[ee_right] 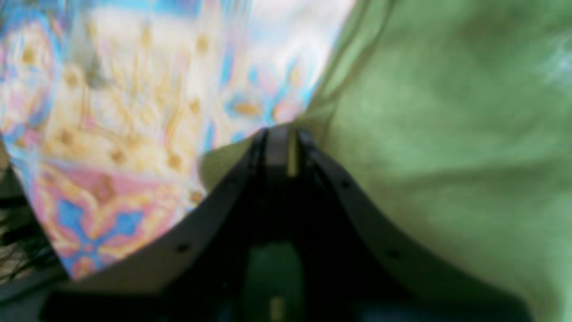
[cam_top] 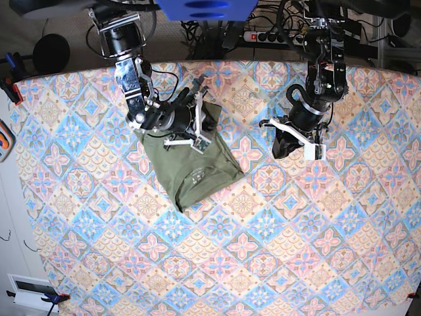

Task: Layout the t-shirt on the table in an organized manner, then fold the t-shirt properly
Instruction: 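Push the bundle's top fold down with the right gripper, left gripper withdrawn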

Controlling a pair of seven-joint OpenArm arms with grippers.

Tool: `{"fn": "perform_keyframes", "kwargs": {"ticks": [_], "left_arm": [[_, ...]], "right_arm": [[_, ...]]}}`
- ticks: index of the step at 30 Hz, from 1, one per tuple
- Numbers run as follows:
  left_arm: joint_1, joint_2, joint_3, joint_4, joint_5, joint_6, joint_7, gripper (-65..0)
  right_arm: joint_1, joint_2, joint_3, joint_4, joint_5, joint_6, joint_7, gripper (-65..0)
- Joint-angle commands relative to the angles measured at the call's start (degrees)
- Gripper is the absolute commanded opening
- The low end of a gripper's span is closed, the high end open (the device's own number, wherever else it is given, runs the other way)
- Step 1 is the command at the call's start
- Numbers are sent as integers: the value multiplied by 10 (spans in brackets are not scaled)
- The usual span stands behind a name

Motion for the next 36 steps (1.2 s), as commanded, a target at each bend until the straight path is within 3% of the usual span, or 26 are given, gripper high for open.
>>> {"fn": "perform_keyframes", "kwargs": {"ticks": [1, 5, 12, 27, 36], "left_arm": [[-7, -4, -2, 13, -10, -5, -16, -643], [-4, -4, -3, 13, -10, -5, -16, -643], [-3, -4, -3, 14, -10, -5, -16, -643], [-4, -5, -4, 14, -10, -5, -16, -643], [-3, -5, -19, 14, -10, -6, -16, -643]], "right_arm": [[36, -8, 2, -1, -6, -6, 7, -620], [66, -27, 3, -45, -6, -6, 23, -620], [69, -27, 11, -124, -6, -6, 84, -620], [137, -23, 163, -220, -7, -6, 144, -620], [201, 11, 192, -292, -7, -6, 177, -620]]}}
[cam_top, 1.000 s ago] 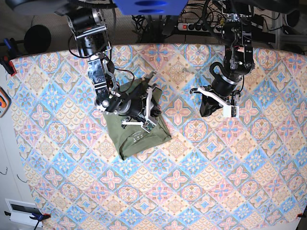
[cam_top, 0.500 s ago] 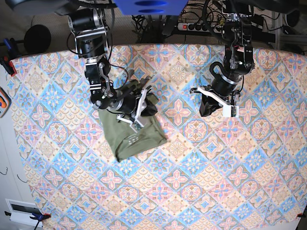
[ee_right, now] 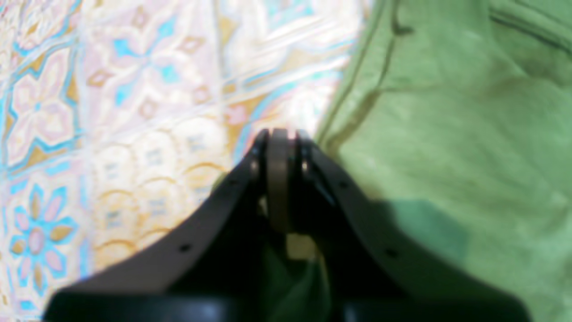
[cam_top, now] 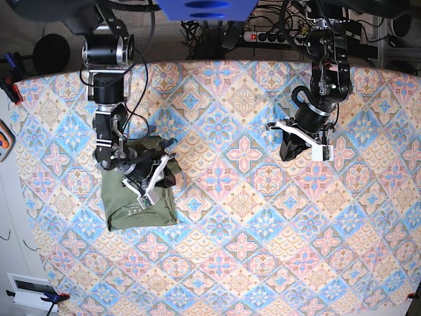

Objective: Layout the t-shirt on the table in an organized manner, then fold the t-shirt properly

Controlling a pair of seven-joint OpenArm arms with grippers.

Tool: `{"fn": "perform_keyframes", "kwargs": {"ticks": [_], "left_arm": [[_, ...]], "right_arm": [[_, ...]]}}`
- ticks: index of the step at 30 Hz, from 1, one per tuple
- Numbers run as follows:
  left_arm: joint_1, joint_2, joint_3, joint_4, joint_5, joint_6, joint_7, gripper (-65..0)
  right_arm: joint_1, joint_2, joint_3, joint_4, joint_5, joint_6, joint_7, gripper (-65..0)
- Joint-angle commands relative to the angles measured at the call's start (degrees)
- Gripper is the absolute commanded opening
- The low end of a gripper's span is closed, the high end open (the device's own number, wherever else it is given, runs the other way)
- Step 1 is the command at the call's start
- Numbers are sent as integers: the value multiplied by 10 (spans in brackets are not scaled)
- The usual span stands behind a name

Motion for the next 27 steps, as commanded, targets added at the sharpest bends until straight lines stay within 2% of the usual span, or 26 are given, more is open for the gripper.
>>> {"fn": "perform_keyframes", "kwargs": {"ticks": [1, 11, 14, 18, 21, 24, 27], "left_arm": [[-4, -2, 0, 12, -6, -7, -11, -643], [3, -2, 0, 25, -7, -7, -10, -643], [1, -2, 0, 29, -7, -7, 10, -643], [1, -1, 0, 46, -7, -7, 15, -643], [5, -2, 0, 56, -6, -6, 16, -643], [20, -2, -1, 66, -6, -6, 16, -643], [41, 0, -12, 69, -6, -6, 16, -643]], "right_arm": [[24, 3, 0, -2, 9, 1, 17, -620], [62, 3, 0, -28, 9, 1, 33, -620], [60, 3, 0, -3, 9, 1, 24, -620], [34, 3, 11, 105, 10, 1, -41, -621], [-20, 3, 51, 227, 11, 1, -98, -621], [-90, 3, 95, 339, 11, 1, -135, -621], [-182, 3, 146, 441, 12, 1, -147, -638]]}}
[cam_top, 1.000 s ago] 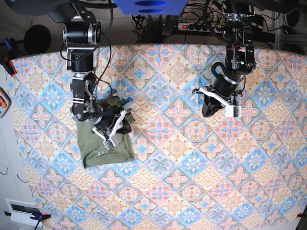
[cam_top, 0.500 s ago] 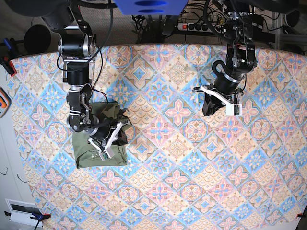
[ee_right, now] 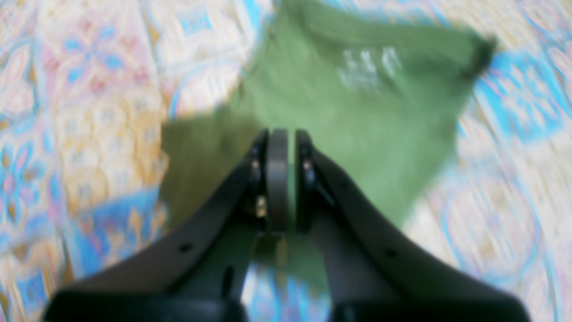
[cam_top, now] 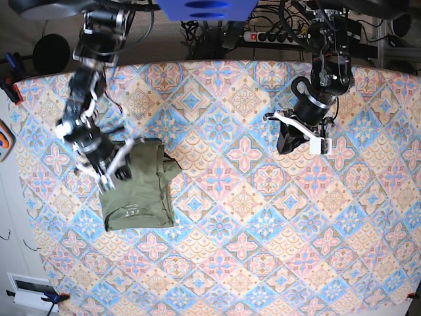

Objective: Layout the t-shirt on the table in an organized manner, then fold the t-shirt properly

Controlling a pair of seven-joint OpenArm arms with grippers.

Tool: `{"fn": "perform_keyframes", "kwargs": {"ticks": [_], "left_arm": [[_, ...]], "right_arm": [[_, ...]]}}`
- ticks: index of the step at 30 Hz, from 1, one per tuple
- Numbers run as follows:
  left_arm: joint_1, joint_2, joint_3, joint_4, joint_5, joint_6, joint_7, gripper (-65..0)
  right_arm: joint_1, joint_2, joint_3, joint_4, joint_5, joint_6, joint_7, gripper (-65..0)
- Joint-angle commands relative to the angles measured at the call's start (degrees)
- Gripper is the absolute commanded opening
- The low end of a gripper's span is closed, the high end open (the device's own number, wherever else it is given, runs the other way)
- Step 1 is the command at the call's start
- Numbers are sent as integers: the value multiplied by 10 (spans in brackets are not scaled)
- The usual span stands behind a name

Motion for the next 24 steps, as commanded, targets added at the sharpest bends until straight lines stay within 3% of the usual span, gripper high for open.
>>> {"fn": "perform_keyframes", "kwargs": {"ticks": [1, 5, 9, 18, 24], "left_arm": [[10, -5, -3, 20, -5, -3, -11, -643], [63, -19, -4, 49, -7, -3, -11, -643], [128, -1, -3, 73, -3, -3, -12, -643], [263, 2, -4, 90, -3, -3, -16, -643], [333, 4, -2, 88, -3, -3, -16, -643]], "right_arm": [[-20, 5, 18, 42, 12, -1, 13, -641], [-131, 5, 87, 113, 11, -1, 14, -642], [-215, 1, 157, 110, 11, -1, 15, -643], [-323, 1, 168, 113, 11, -1, 16, -644], [-361, -23, 173, 109, 10, -1, 15, -644]]}}
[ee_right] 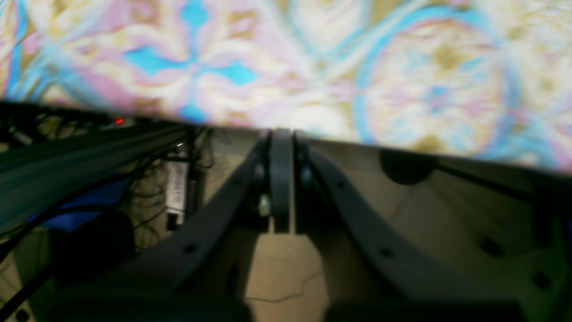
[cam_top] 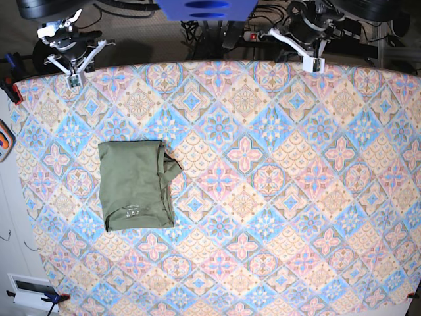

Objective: Layout the t-shirt on the table in an organized manner, then fold the t-shirt properly

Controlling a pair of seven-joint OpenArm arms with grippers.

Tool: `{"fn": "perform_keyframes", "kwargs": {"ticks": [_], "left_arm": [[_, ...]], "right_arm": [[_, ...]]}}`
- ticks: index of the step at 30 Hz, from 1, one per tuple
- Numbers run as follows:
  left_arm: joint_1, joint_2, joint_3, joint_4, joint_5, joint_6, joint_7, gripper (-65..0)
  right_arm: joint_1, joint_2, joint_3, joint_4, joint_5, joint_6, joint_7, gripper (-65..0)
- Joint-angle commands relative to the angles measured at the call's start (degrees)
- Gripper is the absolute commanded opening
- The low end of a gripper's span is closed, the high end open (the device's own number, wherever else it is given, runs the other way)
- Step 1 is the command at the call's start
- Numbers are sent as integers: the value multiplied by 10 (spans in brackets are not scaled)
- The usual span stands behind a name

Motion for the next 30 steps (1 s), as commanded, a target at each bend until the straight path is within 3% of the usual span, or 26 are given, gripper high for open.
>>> {"fn": "perform_keyframes", "kwargs": {"ticks": [1, 11, 14, 20, 25, 30], "left_arm": [[22, -2, -2, 10, -4, -5, -10, -643], [78, -5, -18, -17, 14, -4, -10, -643], [70, -3, -17, -54, 41, -4, -10, -643], [9, 11, -14, -176, 52, -4, -54, -643], [-54, 12, -14, -310, 52, -4, -80, -643], [-102, 9, -14, -422, 52, -6, -95, -643]], "right_arm": [[-18, 6, 5, 8, 3, 1, 8, -644], [-63, 6, 5, -78, 1, 1, 8, -644], [-64, 6, 5, -143, 1, 1, 13, -644], [-57, 13, 0, -256, -4, 1, 76, -644], [13, 21, -16, -385, -85, 1, 123, -644], [75, 22, -15, -539, -154, 1, 210, -644]]}}
